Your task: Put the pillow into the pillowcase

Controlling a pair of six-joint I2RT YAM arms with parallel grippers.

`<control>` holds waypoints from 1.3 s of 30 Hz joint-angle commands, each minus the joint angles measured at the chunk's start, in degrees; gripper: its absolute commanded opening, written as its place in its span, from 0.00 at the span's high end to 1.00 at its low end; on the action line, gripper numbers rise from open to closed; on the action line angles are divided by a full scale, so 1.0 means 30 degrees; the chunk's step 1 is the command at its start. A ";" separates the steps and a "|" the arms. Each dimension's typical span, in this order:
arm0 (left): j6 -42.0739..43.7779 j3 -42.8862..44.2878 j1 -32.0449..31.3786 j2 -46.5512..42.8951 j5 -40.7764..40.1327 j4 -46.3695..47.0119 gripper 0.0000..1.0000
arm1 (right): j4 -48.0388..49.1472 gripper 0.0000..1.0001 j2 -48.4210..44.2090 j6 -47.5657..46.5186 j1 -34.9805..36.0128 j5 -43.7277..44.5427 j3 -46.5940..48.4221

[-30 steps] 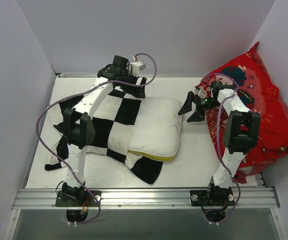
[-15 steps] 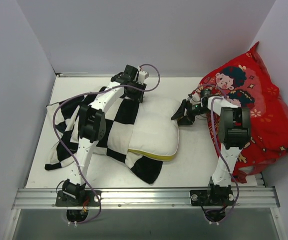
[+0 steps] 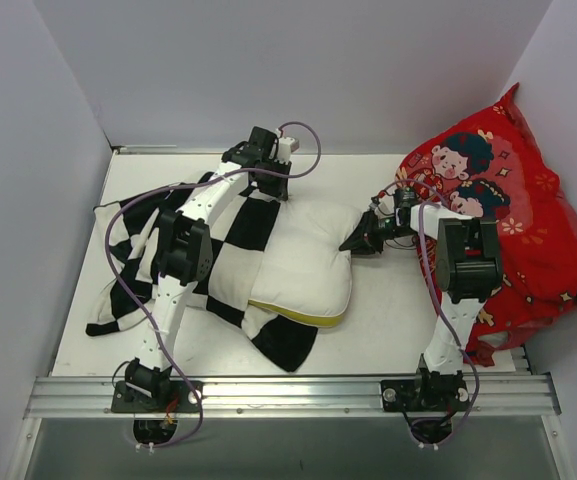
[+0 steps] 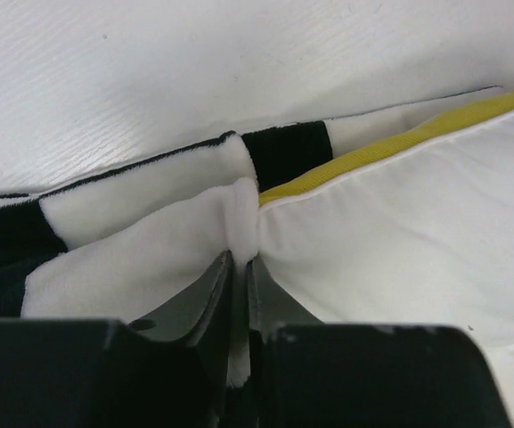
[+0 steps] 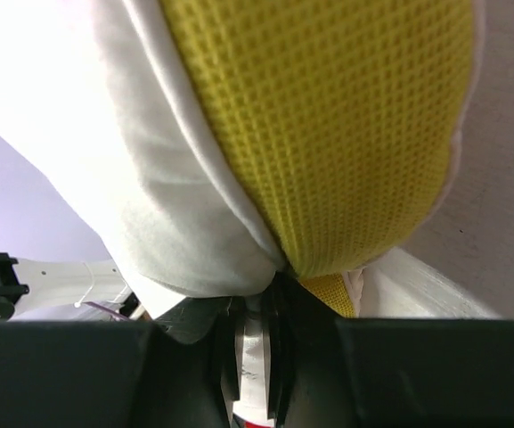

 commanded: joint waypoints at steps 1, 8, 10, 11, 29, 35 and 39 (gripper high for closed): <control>-0.0523 0.0337 -0.0042 0.0196 -0.0443 0.0644 0.84 | -0.0566 0.98 -0.1125 -0.0309 0.0105 0.0018 -0.0474; -0.1166 0.1069 0.0223 -0.0007 0.3330 0.1756 1.00 | -0.1156 1.00 -0.1565 -0.1044 0.0629 0.0048 -0.1237; -0.1897 0.1797 -0.0391 -0.0125 0.4646 0.2136 1.00 | 0.0006 1.00 -0.1419 -0.0431 0.0923 -0.0185 -0.1091; -0.2248 0.2092 -0.0828 -0.0387 0.5408 0.2283 1.00 | 0.0829 1.00 -0.1331 0.1023 0.1099 -0.0563 -0.1003; -0.3929 -0.1043 -0.3295 -0.3494 0.1314 0.6215 0.59 | 1.2210 0.93 0.1130 0.9569 -0.0687 -0.1711 0.3802; 0.1521 -0.5950 -0.0631 -0.8399 0.1193 0.3020 0.03 | 0.7350 0.28 -0.0999 0.6322 -0.0950 -0.0689 0.2489; 0.4802 -1.1780 0.0690 -1.2627 0.1459 0.1472 0.03 | 0.3039 0.20 -0.2850 0.4495 -0.0718 -0.0040 -0.0175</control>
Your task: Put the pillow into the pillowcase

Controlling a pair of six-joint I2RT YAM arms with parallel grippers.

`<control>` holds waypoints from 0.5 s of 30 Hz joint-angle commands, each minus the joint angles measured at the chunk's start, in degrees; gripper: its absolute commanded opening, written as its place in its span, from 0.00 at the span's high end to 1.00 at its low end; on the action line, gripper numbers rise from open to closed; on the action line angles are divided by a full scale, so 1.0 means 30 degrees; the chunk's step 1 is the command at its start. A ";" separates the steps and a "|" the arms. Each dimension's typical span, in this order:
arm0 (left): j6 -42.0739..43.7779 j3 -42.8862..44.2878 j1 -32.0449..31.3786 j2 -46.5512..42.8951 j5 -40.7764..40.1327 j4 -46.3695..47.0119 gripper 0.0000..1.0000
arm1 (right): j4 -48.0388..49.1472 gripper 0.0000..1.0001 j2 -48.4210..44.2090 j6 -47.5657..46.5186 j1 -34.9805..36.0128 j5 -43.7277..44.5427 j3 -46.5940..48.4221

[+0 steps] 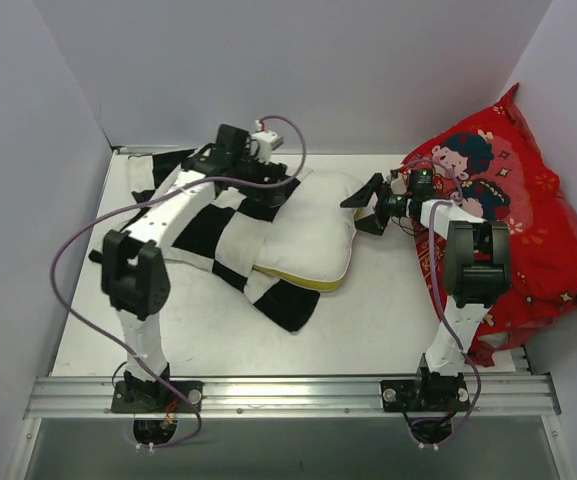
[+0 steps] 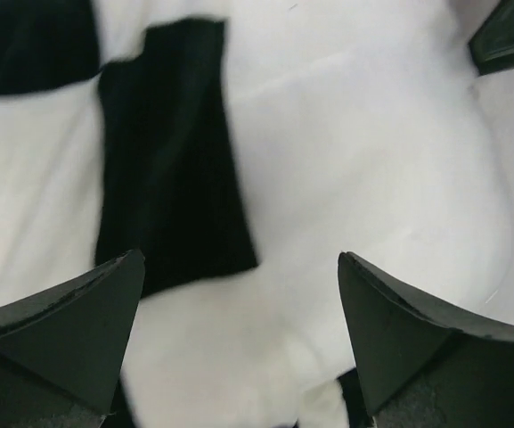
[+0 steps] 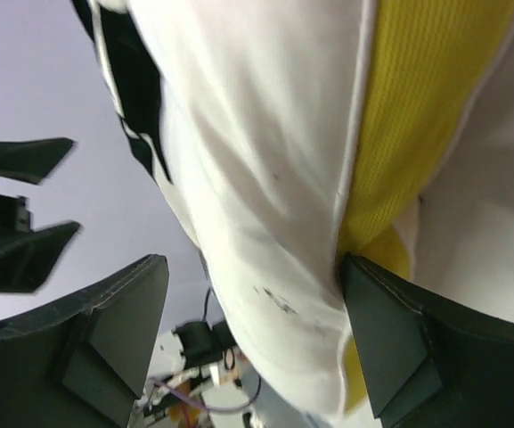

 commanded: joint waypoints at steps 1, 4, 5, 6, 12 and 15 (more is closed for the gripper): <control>0.4128 -0.3059 0.0866 -0.3977 0.0623 -0.2359 0.03 | -0.4098 0.20 -0.2583 -0.2034 0.0384 0.0084 -0.2014; 0.5131 -0.6109 0.0574 -0.6087 0.0010 -0.3617 0.20 | -0.4653 0.20 -0.2937 -0.2879 0.0967 -0.0005 -0.3455; 0.4956 -0.7275 0.0544 -0.6296 -0.0283 -0.3855 0.22 | -0.5004 0.20 -0.2647 -0.3173 0.1115 -0.0033 -0.3573; 0.4984 -0.7722 0.0485 -0.6414 -0.0924 -0.4147 0.28 | -0.5645 0.20 -0.2499 -0.3727 0.1204 -0.0207 -0.3545; 0.6442 -0.8665 0.0367 -0.5714 -0.3624 -0.6076 0.32 | -0.8112 0.25 -0.1591 -0.5227 0.0737 -0.0324 -0.2550; 0.7209 -0.9275 0.0426 -0.5682 -0.4092 -0.6843 0.31 | -0.8726 0.26 -0.1094 -0.5285 0.0969 -0.0911 -0.2169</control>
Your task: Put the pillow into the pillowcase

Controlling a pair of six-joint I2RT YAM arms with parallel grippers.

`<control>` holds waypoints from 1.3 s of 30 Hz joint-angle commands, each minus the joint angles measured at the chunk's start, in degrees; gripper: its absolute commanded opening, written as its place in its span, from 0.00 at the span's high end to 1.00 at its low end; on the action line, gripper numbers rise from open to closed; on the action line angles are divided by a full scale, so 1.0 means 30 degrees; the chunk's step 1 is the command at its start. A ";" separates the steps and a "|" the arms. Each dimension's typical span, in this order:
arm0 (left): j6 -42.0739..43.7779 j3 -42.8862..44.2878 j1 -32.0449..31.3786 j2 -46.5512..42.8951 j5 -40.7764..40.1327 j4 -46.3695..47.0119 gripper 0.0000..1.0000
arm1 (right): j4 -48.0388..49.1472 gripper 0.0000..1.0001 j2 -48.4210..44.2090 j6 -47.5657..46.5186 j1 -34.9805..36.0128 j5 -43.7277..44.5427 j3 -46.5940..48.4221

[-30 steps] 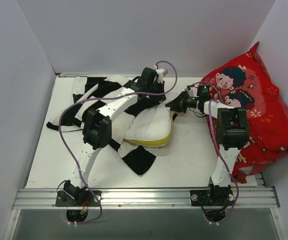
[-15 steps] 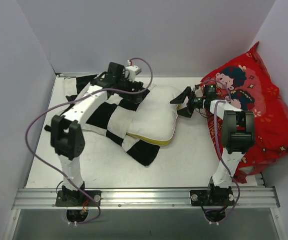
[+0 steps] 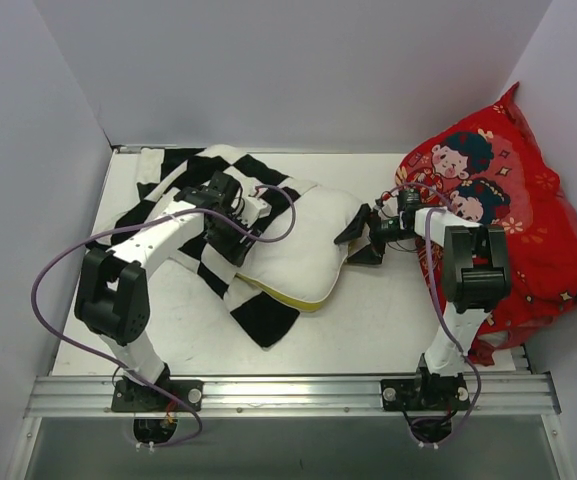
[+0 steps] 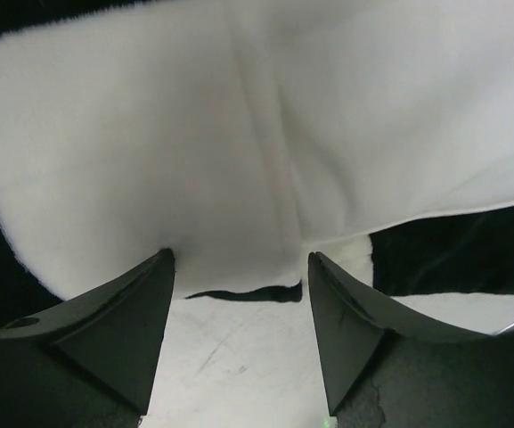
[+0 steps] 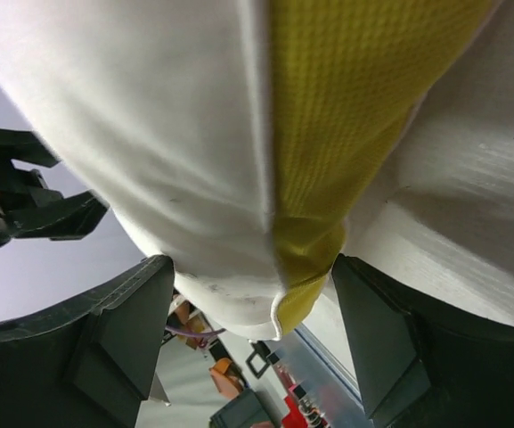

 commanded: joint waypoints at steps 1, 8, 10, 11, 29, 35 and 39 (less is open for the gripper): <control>0.1811 -0.0390 0.0244 -0.0255 -0.1384 -0.1592 0.30 | -0.2308 0.27 0.0809 -0.0972 0.0117 -0.1123 0.1102; 0.2516 -0.1650 0.0070 0.0885 -0.0303 -0.1183 0.32 | -0.2194 0.57 0.1483 -0.0915 0.0705 -0.1386 0.1631; 0.2545 -0.1826 -0.0048 0.1790 0.0165 -0.0949 0.43 | -0.2106 0.65 0.1601 -0.0769 0.0646 -0.1651 0.1749; 0.2545 -0.1827 -0.0049 0.2057 0.0458 -0.0861 0.55 | -0.1873 0.77 0.1660 -0.0681 0.0646 -0.1797 0.1721; 0.1722 0.7378 -0.3742 0.3175 1.1919 -0.1560 0.95 | 1.4471 1.00 0.1894 1.1444 0.4367 -0.2329 -0.4346; 0.1000 0.7544 -0.0727 0.1768 1.0513 -0.2650 0.38 | 0.2914 1.00 0.2158 0.2199 0.4630 -0.1739 -0.1272; -0.1465 0.9625 0.0566 0.2612 0.6311 -0.2413 0.27 | -0.1539 1.00 0.1983 -0.3240 0.4806 -0.1885 0.0280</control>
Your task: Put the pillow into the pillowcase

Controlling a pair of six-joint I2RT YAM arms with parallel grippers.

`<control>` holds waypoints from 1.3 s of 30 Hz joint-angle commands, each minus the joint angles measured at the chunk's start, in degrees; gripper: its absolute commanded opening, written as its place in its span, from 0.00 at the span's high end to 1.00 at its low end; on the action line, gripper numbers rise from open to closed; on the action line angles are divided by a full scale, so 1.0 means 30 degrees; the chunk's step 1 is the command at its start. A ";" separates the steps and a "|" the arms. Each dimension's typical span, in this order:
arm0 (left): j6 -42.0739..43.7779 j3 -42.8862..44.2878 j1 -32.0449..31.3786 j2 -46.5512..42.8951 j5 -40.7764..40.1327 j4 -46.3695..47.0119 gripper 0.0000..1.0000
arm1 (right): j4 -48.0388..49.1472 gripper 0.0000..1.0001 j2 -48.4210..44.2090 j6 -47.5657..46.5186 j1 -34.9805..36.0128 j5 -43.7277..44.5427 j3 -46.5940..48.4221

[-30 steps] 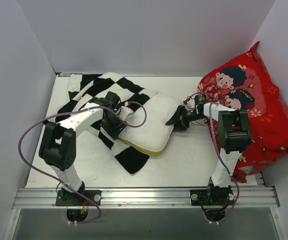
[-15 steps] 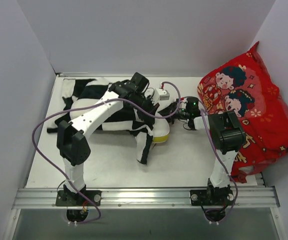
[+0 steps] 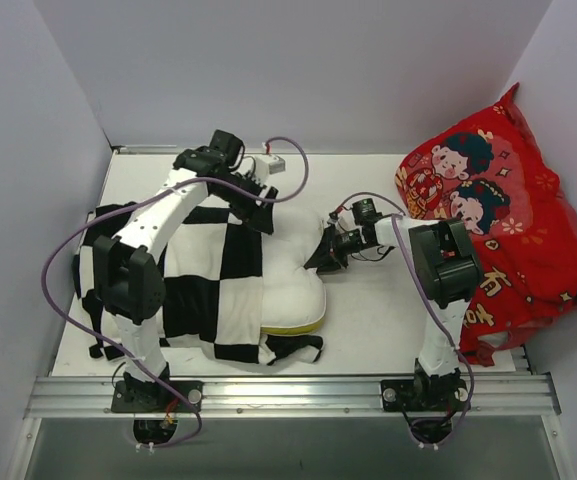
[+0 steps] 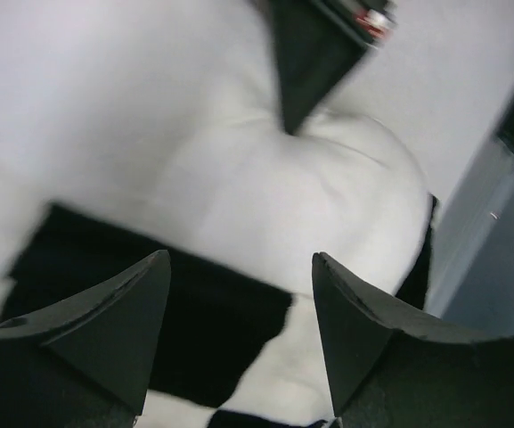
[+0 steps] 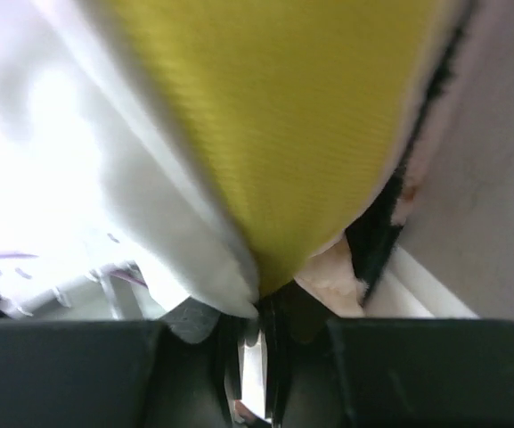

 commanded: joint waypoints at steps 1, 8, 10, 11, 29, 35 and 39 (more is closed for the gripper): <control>-0.2253 0.2232 0.0858 -0.0525 -0.3781 0.0742 0.27 | -0.8395 0.91 -0.0188 -0.7231 0.0238 -0.0181 0.1390; -0.5772 0.2525 0.1005 0.1818 -0.8916 0.1035 0.36 | -1.2398 0.20 -0.1038 -1.0465 -0.1925 0.0402 0.4759; -0.6470 0.3344 0.1034 0.2814 -0.8976 0.1181 0.36 | -1.2225 0.18 -0.0602 -1.0260 -0.2513 0.0840 0.6545; -0.6621 0.3753 0.1034 0.3136 -0.9179 0.1413 0.36 | -1.2020 0.18 -0.0338 -0.9795 -0.2893 0.1423 0.7102; -0.8409 0.7945 0.1649 0.8968 -0.6467 0.2323 0.99 | 0.0372 0.81 0.3064 0.1281 -0.0348 0.0055 0.6055; -1.1627 1.1309 -0.0806 0.8355 -0.0897 0.5134 1.00 | 0.5665 1.00 0.1835 0.7062 0.0469 -0.2315 0.4797; -1.5341 1.3629 -0.2946 0.7888 -0.0771 0.7007 1.00 | 1.4824 1.00 0.0838 1.3726 0.0825 -0.3052 0.2218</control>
